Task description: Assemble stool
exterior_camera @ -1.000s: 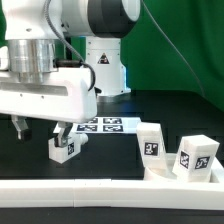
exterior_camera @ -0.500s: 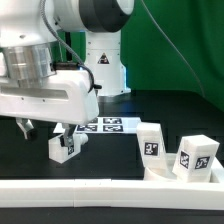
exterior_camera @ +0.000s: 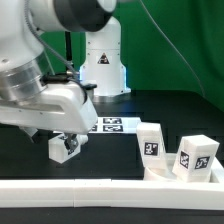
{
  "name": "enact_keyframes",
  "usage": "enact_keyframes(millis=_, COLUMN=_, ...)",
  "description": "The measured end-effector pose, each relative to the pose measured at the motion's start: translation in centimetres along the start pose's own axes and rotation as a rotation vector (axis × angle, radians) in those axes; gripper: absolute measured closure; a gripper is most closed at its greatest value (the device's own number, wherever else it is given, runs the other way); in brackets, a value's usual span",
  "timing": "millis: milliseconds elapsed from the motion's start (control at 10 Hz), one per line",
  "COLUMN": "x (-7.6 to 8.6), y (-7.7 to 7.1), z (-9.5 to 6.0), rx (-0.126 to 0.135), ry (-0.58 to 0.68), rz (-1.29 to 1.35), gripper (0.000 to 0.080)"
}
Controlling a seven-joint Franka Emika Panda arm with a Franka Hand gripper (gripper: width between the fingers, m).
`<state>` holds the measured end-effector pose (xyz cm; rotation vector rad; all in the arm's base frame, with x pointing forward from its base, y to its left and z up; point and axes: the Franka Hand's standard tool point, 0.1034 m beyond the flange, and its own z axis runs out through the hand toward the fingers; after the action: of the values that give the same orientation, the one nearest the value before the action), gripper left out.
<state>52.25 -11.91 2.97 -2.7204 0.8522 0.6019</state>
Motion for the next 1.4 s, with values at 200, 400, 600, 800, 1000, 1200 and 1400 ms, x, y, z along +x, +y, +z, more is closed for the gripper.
enact_keyframes(millis=200, x=-0.2, y=0.2, z=0.3, rx=0.004, ry=-0.119, rz=0.004, gripper=0.0150)
enact_keyframes(millis=400, x=-0.3, y=0.6, z=0.6, rx=0.008, ry=-0.242, rz=0.008, gripper=0.0150)
enact_keyframes(millis=600, x=-0.8, y=0.9, z=0.9, rx=0.007, ry=-0.371, rz=0.013, gripper=0.0150)
enact_keyframes(millis=800, x=-0.7, y=1.4, z=1.4, rx=-0.001, ry=-0.479, rz=0.026, gripper=0.0150)
enact_keyframes(millis=1000, x=-0.7, y=1.1, z=1.3, rx=-0.004, ry=-0.469, rz=0.023, gripper=0.0150)
enact_keyframes(millis=1200, x=-0.6, y=1.0, z=1.5, rx=-0.004, ry=-0.467, rz=0.021, gripper=0.0150)
enact_keyframes(millis=1400, x=-0.4, y=0.7, z=1.9, rx=-0.005, ry=-0.443, rz=0.018, gripper=0.0150)
